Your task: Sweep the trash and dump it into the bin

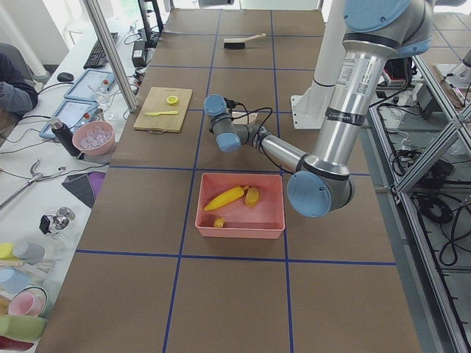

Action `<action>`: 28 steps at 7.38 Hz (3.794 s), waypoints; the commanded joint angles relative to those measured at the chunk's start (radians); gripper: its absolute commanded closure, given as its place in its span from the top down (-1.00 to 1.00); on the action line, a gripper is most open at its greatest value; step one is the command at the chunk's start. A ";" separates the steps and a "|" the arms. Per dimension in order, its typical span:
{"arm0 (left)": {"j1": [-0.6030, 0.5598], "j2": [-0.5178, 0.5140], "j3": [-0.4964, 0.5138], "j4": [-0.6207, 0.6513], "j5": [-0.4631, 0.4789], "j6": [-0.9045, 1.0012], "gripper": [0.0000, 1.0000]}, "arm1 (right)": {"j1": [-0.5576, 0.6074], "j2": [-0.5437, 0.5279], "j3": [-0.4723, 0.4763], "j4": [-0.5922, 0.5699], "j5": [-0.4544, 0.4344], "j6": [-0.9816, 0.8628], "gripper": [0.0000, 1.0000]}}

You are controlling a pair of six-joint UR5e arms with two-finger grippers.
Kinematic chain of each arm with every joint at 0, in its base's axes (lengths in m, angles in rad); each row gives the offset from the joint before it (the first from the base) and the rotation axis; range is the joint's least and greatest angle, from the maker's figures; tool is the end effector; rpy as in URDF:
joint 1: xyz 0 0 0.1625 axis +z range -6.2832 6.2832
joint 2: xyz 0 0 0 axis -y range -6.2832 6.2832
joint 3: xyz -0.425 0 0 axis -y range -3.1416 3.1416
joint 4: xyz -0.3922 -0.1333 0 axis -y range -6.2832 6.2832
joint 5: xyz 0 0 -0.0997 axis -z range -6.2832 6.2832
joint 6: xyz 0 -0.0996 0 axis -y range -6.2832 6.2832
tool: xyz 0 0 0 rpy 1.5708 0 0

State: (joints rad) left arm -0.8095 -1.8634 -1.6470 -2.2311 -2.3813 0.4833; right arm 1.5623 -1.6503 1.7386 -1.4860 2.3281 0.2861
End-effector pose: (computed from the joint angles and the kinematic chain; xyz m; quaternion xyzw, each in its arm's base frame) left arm 0.3687 -0.4755 0.3780 0.4004 0.4026 0.6240 0.5369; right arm 0.0609 -0.4681 0.6057 0.0254 -0.3761 0.0964 0.9212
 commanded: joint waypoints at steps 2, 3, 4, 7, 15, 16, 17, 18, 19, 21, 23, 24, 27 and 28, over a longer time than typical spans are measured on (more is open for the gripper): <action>0.009 -0.002 -0.002 -0.013 0.001 -0.032 0.47 | 0.002 -0.005 -0.057 0.009 0.030 0.010 1.00; 0.009 -0.002 -0.010 -0.013 -0.006 -0.034 0.97 | 0.001 -0.005 -0.054 0.010 0.017 0.007 1.00; 0.003 0.003 -0.031 -0.013 -0.007 -0.034 0.97 | -0.013 0.019 -0.076 0.010 -0.065 0.002 1.00; -0.124 0.100 -0.159 0.056 0.103 -0.124 0.97 | -0.013 0.023 -0.088 0.010 -0.058 -0.109 1.00; -0.857 0.630 -0.265 0.588 -0.013 -0.631 0.97 | -0.010 0.043 -0.063 -0.054 -0.019 -0.104 1.00; -0.913 0.633 -0.170 0.584 0.028 -0.631 0.97 | -0.010 0.041 -0.063 -0.054 -0.021 -0.104 1.00; -0.950 0.635 -0.142 0.573 0.072 -0.631 0.97 | -0.010 0.043 -0.063 -0.054 -0.020 -0.104 1.00; -0.970 0.636 -0.154 0.571 0.065 -0.631 0.97 | -0.010 0.043 -0.065 -0.054 -0.021 -0.104 1.00; -0.987 0.635 -0.151 0.573 0.060 -0.631 0.97 | -0.010 0.041 -0.065 -0.054 -0.021 -0.104 1.00; -0.976 0.578 -0.147 0.623 0.076 -0.644 0.97 | -0.010 0.043 -0.067 -0.054 -0.021 -0.104 1.00; -0.975 0.492 -0.203 0.866 0.074 -0.657 0.97 | -0.008 0.041 -0.071 -0.054 -0.021 -0.104 1.00; -0.976 0.472 -0.221 0.892 0.074 -0.696 0.97 | -0.008 0.043 -0.071 -0.054 -0.021 -0.104 1.00; -0.979 0.514 -0.260 0.898 0.074 -0.698 0.97 | -0.008 0.043 -0.076 -0.054 -0.021 -0.104 1.00; -0.982 0.518 -0.257 0.897 0.074 -0.695 0.97 | -0.008 0.041 -0.076 -0.056 -0.021 -0.104 1.00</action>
State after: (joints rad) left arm -1.7890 -1.3513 -1.9048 -1.3350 -2.3073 -0.2133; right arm 1.5539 -1.6080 1.6636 -1.5404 2.3071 0.1826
